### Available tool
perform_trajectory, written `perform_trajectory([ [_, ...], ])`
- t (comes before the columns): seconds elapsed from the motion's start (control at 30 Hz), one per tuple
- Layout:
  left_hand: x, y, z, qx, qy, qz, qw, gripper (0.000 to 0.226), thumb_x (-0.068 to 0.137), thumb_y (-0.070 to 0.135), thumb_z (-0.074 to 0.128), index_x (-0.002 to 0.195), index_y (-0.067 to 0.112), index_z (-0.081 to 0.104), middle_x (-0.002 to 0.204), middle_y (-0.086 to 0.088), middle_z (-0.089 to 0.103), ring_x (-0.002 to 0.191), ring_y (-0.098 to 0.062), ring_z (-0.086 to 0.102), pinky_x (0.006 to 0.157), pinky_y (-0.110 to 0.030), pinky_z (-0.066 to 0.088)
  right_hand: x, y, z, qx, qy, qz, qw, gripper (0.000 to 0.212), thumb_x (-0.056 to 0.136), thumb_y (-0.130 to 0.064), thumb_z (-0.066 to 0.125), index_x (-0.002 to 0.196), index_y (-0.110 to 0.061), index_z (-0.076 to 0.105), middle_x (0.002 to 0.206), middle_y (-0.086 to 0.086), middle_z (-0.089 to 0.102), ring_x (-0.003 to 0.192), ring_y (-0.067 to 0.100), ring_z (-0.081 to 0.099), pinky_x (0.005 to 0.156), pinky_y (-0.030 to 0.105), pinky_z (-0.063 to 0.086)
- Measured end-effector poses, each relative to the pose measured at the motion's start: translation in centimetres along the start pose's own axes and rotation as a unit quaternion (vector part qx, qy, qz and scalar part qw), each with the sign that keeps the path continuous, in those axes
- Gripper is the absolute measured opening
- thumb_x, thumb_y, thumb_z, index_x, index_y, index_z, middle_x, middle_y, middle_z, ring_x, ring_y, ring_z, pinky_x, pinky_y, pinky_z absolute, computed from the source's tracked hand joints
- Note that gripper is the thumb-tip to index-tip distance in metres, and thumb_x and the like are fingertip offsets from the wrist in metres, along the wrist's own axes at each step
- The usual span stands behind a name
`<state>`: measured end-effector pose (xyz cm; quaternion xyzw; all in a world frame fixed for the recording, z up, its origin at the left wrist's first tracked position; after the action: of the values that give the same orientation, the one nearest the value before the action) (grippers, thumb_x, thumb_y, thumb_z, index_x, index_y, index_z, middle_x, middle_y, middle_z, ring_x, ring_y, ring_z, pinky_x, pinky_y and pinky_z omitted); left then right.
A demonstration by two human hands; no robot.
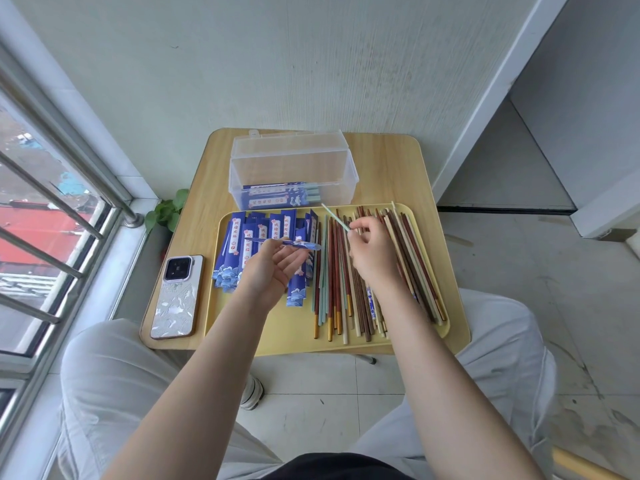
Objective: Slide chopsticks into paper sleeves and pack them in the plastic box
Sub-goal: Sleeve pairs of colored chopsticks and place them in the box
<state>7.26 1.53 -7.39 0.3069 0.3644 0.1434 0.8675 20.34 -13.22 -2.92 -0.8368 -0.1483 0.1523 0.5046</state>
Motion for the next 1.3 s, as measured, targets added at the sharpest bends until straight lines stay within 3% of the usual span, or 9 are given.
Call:
perform_trajectory([
  [0.2, 0.3, 0.9, -0.8, -0.034, 0.046, 0.057, 0.997, 0.041, 0.102, 0.015, 0.053, 0.138, -0.004, 0.046, 0.133, -0.024, 0.058, 0.11, -0.031, 0.069, 0.087, -0.032, 0.06, -0.1, -0.4, -1.4, 0.329, 0.086, 0.068, 0.938, 0.011, 0.098, -0.012, 0.062, 0.091, -0.006, 0.067, 0.078, 0.008, 0.072, 0.058, 0.018, 0.066, 0.051, 0.026, 0.052],
  [0.47, 0.1, 1.3, -1.5, -0.085, 0.106, 0.05, 0.989, 0.027, 0.101, 0.002, 0.048, 0.127, -0.002, 0.054, 0.122, -0.022, 0.064, 0.101, -0.032, 0.072, 0.07, -0.031, 0.062, -0.5, 1.9, -2.2, 0.354, 0.183, 0.154, 0.904, 0.024, 0.106, -0.021, 0.044, 0.092, -0.011, 0.061, 0.067, 0.003, 0.055, 0.045, 0.011, 0.054, 0.046, 0.025, 0.045],
  [0.63, -0.2, 0.9, -0.9, -0.07, 0.09, 0.038, 0.993, 0.009, 0.1, 0.0, 0.044, 0.103, 0.0, 0.052, 0.115, -0.024, 0.066, 0.098, -0.032, 0.073, 0.074, -0.033, 0.062, -0.5, 2.0, -1.3, 0.344, 0.158, 0.162, 0.911, 0.021, 0.106, -0.019, 0.045, 0.1, -0.007, 0.061, 0.07, 0.005, 0.059, 0.05, 0.013, 0.059, 0.05, 0.027, 0.05],
  [0.87, -0.3, 0.0, 0.8, -0.079, 0.015, 0.033, 0.996, 0.029, 0.1, -0.003, 0.042, 0.128, -0.006, 0.05, 0.107, -0.023, 0.062, 0.091, -0.029, 0.074, 0.075, -0.031, 0.061, -1.4, 1.7, 2.2, 0.409, 0.061, 0.183, 0.892, 0.021, 0.098, -0.012, 0.063, 0.111, 0.005, 0.063, 0.096, 0.016, 0.068, 0.084, 0.024, 0.072, 0.07, 0.033, 0.06],
  [1.03, -0.2, -1.2, 1.5, -0.069, 0.008, 0.013, 0.997, 0.013, 0.1, -0.003, 0.046, 0.111, -0.006, 0.053, 0.101, -0.025, 0.063, 0.086, -0.028, 0.072, 0.072, -0.029, 0.061, -2.1, 0.9, 4.0, 0.435, -0.008, 0.186, 0.881, 0.01, 0.098, -0.008, 0.061, 0.105, 0.0, 0.062, 0.111, 0.026, 0.067, 0.104, 0.037, 0.07, 0.074, 0.035, 0.061],
  [1.1, -0.4, -1.2, 1.5, 0.005, 0.003, -0.012, 1.0, 0.016, 0.1, 0.003, 0.051, 0.11, -0.007, 0.058, 0.098, -0.02, 0.068, 0.079, -0.023, 0.072, 0.066, -0.028, 0.059, -1.8, 1.0, 3.7, 0.428, 0.006, 0.183, 0.885, 0.008, 0.098, -0.007, 0.062, 0.103, -0.001, 0.063, 0.107, 0.025, 0.066, 0.1, 0.036, 0.07, 0.073, 0.034, 0.061],
  [1.17, -1.4, -0.8, 1.7, 0.187, -0.011, -0.041, 0.982, 0.019, 0.1, 0.015, 0.056, 0.104, 0.0, 0.067, 0.087, -0.011, 0.072, 0.067, -0.016, 0.068, 0.059, -0.026, 0.055, -1.3, 1.2, 2.9, 0.413, 0.032, 0.176, 0.893, 0.007, 0.097, -0.005, 0.062, 0.103, -0.001, 0.061, 0.102, 0.02, 0.066, 0.091, 0.029, 0.071, 0.072, 0.033, 0.062],
  [1.23, -2.1, 0.7, 2.0, 0.382, 0.016, 0.018, 0.924, 0.021, 0.097, 0.023, 0.06, 0.091, 0.007, 0.073, 0.071, -0.004, 0.069, 0.056, -0.013, 0.059, 0.054, -0.025, 0.047, -0.8, 1.3, 1.7, 0.374, 0.056, 0.164, 0.911, 0.013, 0.096, -0.002, 0.061, 0.11, -0.002, 0.058, 0.105, 0.017, 0.066, 0.089, 0.024, 0.07, 0.068, 0.03, 0.061],
  [1.3, -2.7, 3.3, 2.7, 0.503, 0.073, 0.169, 0.845, 0.025, 0.095, 0.026, 0.062, 0.078, 0.009, 0.07, 0.061, 0.001, 0.06, 0.053, -0.012, 0.05, 0.055, -0.029, 0.043, -0.5, 1.1, 0.9, 0.331, 0.05, 0.149, 0.93, 0.025, 0.096, 0.0, 0.06, 0.119, -0.005, 0.054, 0.107, 0.015, 0.065, 0.09, 0.021, 0.071, 0.065, 0.027, 0.059],
])
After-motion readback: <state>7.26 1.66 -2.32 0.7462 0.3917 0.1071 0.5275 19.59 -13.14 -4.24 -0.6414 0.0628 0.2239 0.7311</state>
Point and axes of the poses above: each hand's wrist, its own x-axis towards the middle knuckle, its own z-axis out of the palm, y = z × x, the point moved 7 cm from there along x, towards the middle knuckle
